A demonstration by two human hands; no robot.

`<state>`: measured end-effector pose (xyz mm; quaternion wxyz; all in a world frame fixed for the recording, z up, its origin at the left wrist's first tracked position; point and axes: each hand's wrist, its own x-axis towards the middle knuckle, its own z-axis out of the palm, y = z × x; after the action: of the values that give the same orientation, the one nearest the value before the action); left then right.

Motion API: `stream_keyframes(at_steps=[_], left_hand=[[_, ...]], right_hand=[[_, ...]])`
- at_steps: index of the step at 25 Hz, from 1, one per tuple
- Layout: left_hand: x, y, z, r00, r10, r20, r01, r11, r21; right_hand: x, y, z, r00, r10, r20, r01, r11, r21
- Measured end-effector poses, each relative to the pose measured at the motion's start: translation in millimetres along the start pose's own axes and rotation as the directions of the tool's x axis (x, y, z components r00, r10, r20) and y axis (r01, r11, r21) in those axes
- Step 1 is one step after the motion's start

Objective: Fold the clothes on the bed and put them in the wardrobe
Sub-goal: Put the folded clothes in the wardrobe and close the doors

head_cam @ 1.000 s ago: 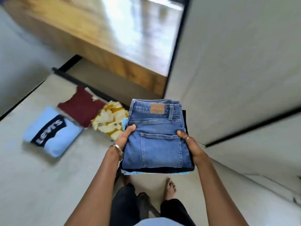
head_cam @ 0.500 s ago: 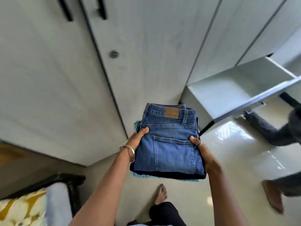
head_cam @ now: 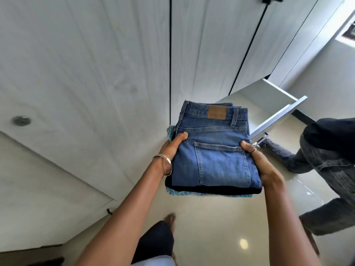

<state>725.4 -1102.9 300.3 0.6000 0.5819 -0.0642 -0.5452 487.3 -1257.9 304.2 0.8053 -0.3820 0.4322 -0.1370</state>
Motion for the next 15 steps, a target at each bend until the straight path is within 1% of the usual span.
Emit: stream_keyframes(at_steps=[3,6,9,10,13,15], left_hand=[[51.0,23.3,38.7,0.999,0.045,0.006,-0.045,0.998,-0.039],[117.7,35.9,77.7,0.999,0.053,-0.009,-0.054,0.993,-0.105],[172.7,37.5,106.4,1.000,0.012,-0.014,-0.014,0.986,-0.163],[184.6,35.2,115.2,1.000,0.008,-0.030,-0.013,0.985,-0.171],[218.5,21.3,148.5,0.993,0.078,-0.090,-0.096,0.972,-0.213],[230.5,8.0,166.1,0.985,0.089,-0.150,-0.125,0.958,-0.257]], right_hand=[[40.7,-52.3,-32.8,0.997,-0.074,0.023,0.075,0.995,-0.061],[106.4,-113.9,-68.2,1.000,0.022,0.009,-0.022,0.998,-0.061],[150.9,-159.8,-92.0,0.996,0.083,-0.013,-0.084,0.978,-0.192],[160.1,-170.7,-98.1,0.997,0.069,-0.015,-0.071,0.972,-0.224],[193.3,-206.3,-124.4,1.000,-0.013,-0.007,0.010,0.941,-0.338],[216.9,-222.1,-140.0,1.000,-0.005,0.008,0.008,0.914,-0.406]])
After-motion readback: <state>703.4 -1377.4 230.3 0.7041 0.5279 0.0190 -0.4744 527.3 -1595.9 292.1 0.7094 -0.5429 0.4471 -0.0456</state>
